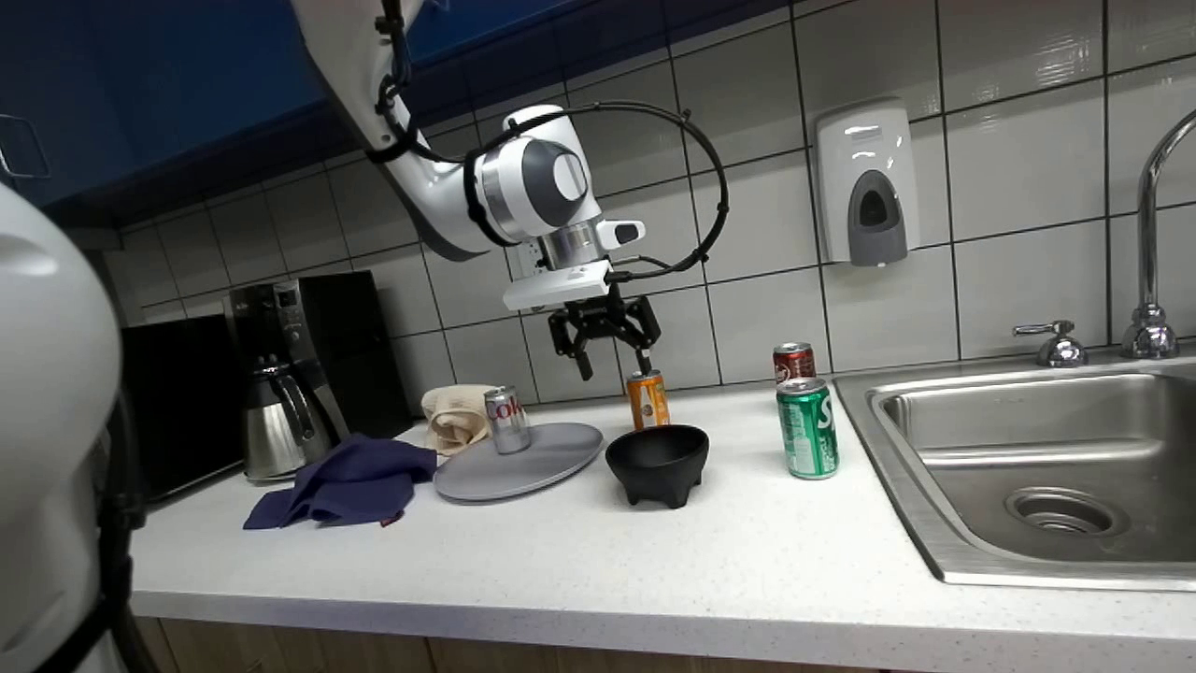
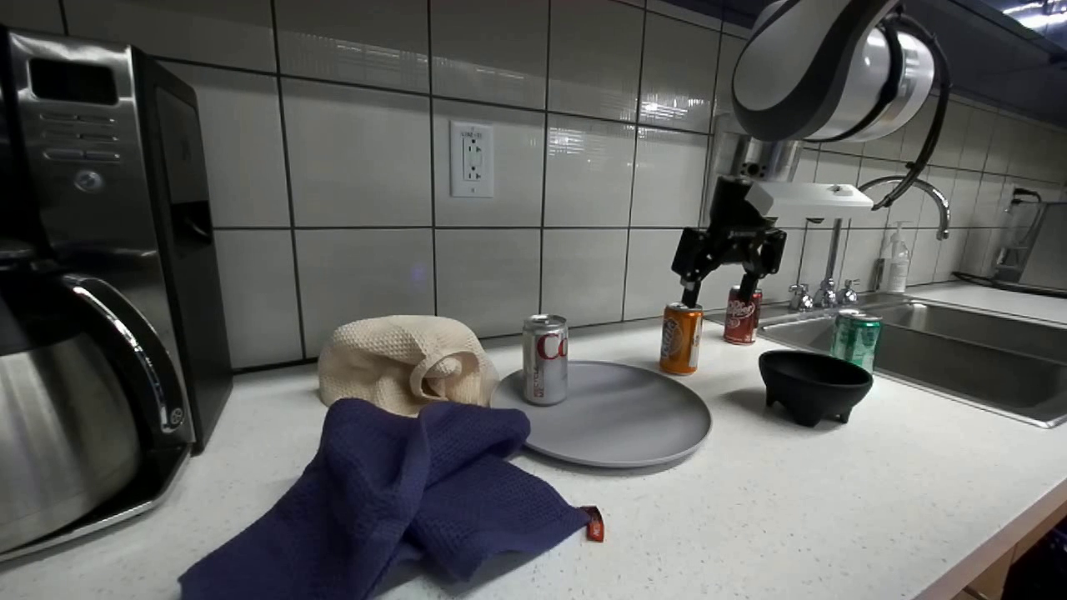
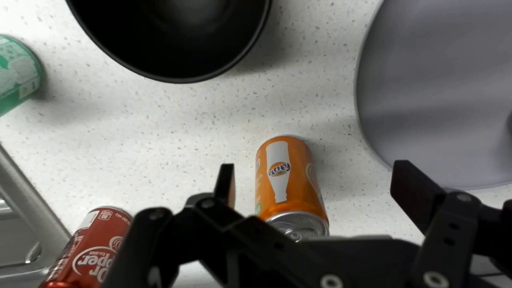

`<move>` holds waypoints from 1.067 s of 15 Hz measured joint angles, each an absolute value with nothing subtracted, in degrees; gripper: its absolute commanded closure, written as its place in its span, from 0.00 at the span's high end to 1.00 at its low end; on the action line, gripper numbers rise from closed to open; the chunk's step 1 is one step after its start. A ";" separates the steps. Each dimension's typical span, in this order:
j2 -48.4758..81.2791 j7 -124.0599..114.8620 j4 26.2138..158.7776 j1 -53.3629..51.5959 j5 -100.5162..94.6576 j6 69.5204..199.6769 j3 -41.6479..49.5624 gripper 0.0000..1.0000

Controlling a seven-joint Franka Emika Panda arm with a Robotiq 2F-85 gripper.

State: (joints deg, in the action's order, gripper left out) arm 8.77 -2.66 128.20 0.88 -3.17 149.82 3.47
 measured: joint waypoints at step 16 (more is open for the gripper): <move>18.81 -0.74 118.17 1.65 -2.52 149.77 3.93 1.00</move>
